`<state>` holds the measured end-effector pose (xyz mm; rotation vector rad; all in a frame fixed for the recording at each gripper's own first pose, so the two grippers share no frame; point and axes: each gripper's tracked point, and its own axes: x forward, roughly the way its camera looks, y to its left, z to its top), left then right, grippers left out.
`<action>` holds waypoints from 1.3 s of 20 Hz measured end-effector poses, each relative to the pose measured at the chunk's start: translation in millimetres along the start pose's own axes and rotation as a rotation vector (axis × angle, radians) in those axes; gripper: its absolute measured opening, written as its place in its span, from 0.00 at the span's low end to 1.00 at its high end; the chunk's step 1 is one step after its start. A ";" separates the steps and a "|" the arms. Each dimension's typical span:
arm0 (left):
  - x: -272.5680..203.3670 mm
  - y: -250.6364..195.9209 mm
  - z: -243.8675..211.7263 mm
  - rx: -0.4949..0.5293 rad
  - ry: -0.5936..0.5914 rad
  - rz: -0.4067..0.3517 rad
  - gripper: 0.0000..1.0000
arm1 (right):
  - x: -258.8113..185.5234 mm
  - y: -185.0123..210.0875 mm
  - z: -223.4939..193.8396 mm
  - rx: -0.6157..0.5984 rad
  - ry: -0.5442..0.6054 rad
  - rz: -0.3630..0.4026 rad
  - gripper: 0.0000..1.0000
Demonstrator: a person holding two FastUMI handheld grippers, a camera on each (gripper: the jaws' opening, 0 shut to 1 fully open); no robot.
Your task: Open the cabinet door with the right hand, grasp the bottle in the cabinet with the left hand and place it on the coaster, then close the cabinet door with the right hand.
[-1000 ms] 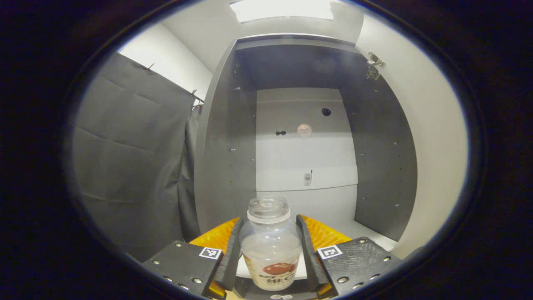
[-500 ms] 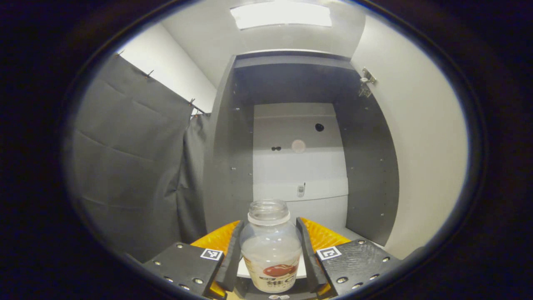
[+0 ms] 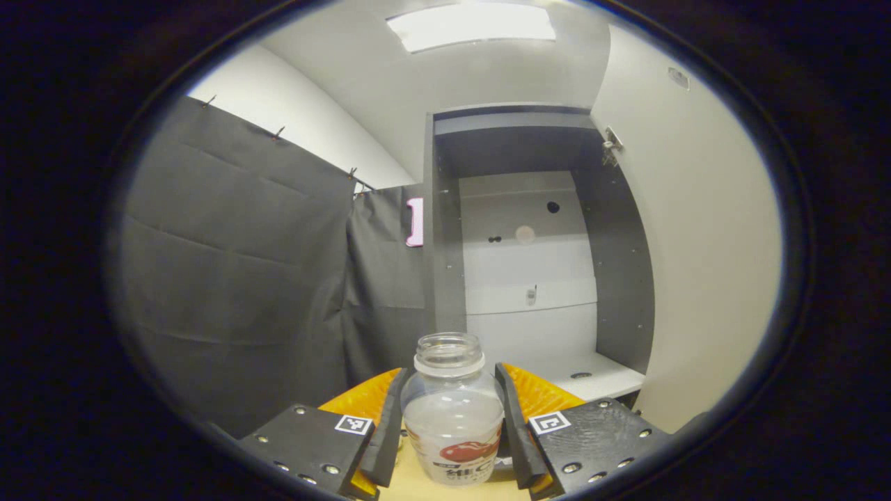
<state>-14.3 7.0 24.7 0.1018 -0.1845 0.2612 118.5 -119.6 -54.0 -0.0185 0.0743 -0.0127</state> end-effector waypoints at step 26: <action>-135.2 10.5 -289.5 0.056 0.145 0.119 0.67 | -6.6 50.5 -191.4 -0.183 0.389 0.153 0.95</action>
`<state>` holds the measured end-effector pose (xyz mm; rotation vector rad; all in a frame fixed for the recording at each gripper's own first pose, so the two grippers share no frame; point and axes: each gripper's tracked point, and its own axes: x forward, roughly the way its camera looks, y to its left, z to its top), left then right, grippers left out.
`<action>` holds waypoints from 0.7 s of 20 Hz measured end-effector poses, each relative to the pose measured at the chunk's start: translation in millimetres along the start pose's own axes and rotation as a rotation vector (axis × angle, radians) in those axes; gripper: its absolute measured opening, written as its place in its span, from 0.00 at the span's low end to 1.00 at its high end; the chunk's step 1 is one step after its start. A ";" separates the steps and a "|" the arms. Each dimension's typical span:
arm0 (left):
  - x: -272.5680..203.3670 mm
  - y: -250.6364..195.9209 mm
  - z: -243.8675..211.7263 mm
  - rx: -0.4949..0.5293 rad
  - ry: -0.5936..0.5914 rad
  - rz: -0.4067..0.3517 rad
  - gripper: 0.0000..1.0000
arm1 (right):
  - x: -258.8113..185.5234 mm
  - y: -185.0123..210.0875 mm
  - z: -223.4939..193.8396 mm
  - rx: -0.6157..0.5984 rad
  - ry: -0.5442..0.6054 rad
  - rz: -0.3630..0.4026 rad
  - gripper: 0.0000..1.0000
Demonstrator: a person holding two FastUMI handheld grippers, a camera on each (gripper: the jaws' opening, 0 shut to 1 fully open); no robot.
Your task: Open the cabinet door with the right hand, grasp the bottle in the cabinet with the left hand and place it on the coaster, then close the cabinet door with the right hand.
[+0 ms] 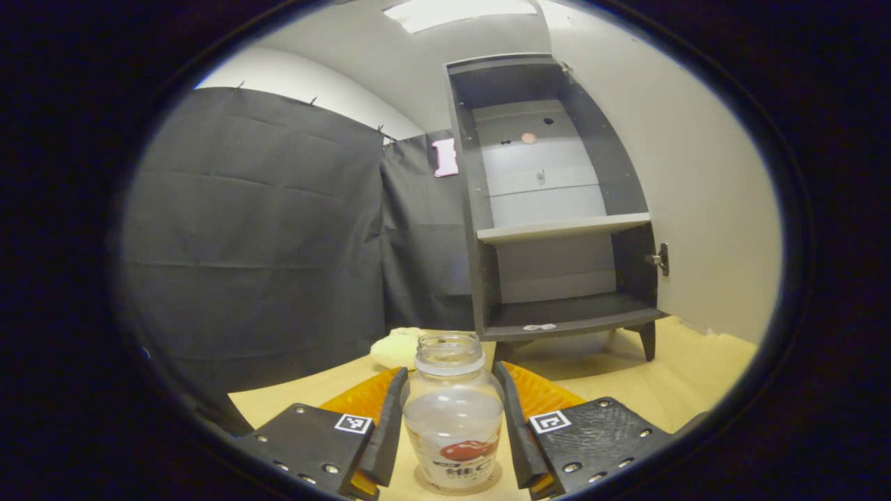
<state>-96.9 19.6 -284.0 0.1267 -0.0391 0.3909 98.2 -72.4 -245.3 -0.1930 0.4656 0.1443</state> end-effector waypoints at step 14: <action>3.9 -2.8 -17.1 -0.015 -0.004 0.016 0.81 | 3.5 16.1 -10.4 -0.044 0.030 0.048 0.96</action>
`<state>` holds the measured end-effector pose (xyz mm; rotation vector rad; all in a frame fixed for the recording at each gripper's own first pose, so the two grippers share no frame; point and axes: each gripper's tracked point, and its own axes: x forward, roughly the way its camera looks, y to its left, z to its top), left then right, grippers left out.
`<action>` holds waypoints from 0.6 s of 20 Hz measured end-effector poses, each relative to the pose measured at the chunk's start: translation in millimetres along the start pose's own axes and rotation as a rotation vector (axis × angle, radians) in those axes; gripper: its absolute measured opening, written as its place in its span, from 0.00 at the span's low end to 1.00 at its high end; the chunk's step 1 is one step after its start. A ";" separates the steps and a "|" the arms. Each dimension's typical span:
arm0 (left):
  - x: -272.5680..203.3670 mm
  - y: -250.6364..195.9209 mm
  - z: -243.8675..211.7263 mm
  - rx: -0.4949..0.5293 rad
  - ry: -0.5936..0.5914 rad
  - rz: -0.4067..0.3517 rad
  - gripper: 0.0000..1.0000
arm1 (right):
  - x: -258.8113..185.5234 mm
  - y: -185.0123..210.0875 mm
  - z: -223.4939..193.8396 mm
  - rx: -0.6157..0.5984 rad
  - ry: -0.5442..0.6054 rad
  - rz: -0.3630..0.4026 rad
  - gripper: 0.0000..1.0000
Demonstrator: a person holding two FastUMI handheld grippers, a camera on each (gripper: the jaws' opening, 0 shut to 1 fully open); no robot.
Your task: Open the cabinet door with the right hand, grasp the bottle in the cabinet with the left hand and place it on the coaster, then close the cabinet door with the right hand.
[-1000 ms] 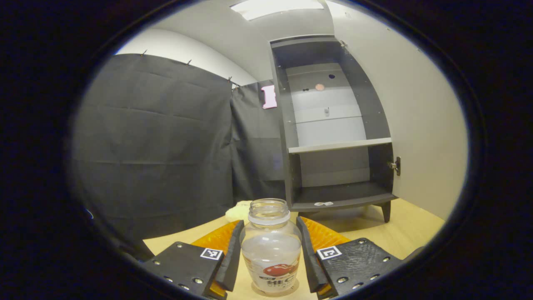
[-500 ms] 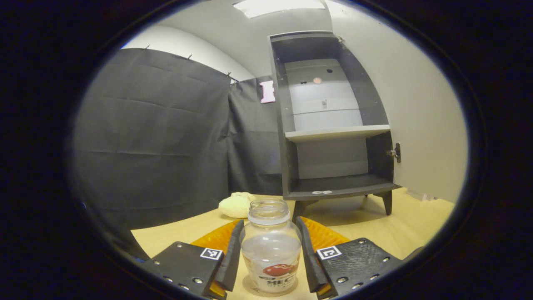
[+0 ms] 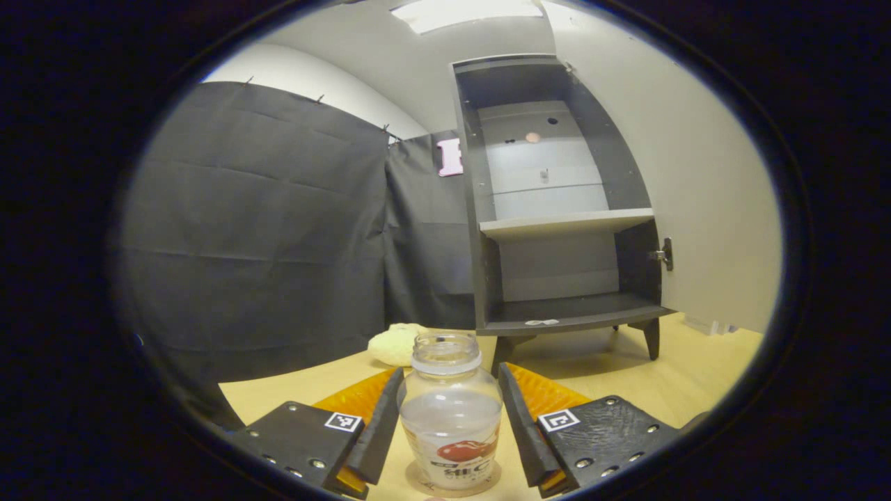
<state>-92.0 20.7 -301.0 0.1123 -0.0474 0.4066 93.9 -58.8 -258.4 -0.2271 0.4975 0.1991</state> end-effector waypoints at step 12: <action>9.8 -2.7 34.6 -0.050 -0.071 0.000 0.76 | -1.4 -2.2 -5.3 0.012 0.010 0.004 0.95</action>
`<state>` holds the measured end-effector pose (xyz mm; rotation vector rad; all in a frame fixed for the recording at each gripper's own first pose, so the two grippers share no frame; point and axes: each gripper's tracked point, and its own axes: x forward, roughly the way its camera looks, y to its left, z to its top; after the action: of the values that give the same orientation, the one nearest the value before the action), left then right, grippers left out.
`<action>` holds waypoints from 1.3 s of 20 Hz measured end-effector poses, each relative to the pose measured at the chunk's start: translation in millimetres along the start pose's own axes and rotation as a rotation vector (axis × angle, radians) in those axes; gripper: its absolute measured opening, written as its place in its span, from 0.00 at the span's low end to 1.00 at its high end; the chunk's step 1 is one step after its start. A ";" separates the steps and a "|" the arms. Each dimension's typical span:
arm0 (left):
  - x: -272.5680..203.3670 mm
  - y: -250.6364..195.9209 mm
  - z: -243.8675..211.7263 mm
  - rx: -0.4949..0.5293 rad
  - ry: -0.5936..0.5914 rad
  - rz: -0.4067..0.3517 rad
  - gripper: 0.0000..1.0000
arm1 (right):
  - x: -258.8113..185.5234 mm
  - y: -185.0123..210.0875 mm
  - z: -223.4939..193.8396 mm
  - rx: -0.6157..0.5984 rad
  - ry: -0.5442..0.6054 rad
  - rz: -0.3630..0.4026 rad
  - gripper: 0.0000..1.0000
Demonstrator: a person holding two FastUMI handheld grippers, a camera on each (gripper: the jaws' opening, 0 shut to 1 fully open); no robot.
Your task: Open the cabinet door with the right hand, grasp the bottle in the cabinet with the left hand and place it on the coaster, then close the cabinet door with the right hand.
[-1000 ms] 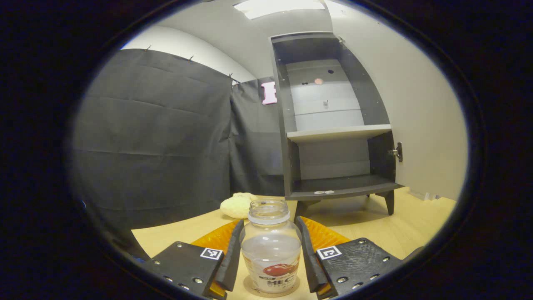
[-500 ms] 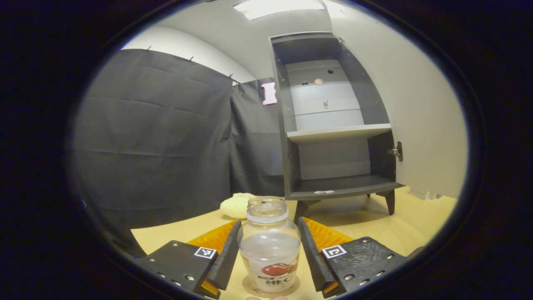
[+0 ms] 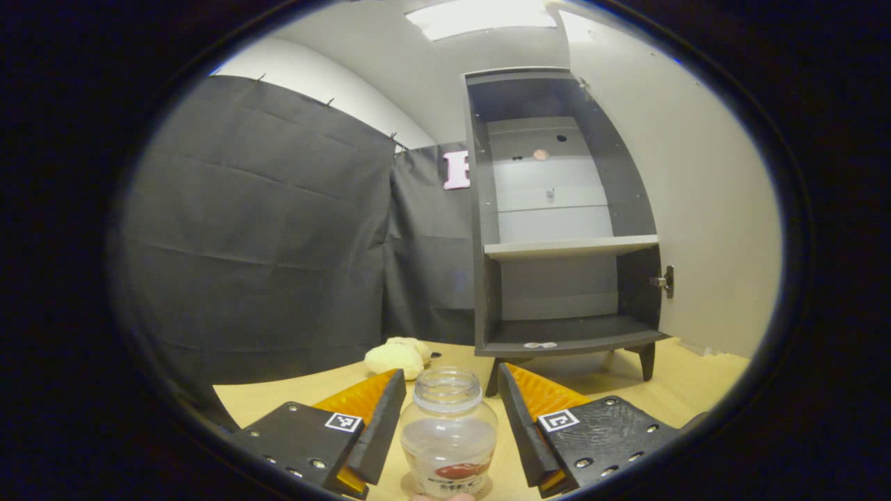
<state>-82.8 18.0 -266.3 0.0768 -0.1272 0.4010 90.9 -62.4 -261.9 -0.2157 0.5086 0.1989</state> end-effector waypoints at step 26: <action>-76.6 -34.7 248.4 -0.057 -0.006 -0.147 0.81 | -76.3 -129.6 185.3 0.256 -0.445 -0.164 0.95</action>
<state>-165.9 -68.0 -32.9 0.0311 -0.1380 0.2505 141.9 -150.1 -45.9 0.0395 0.0698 0.0174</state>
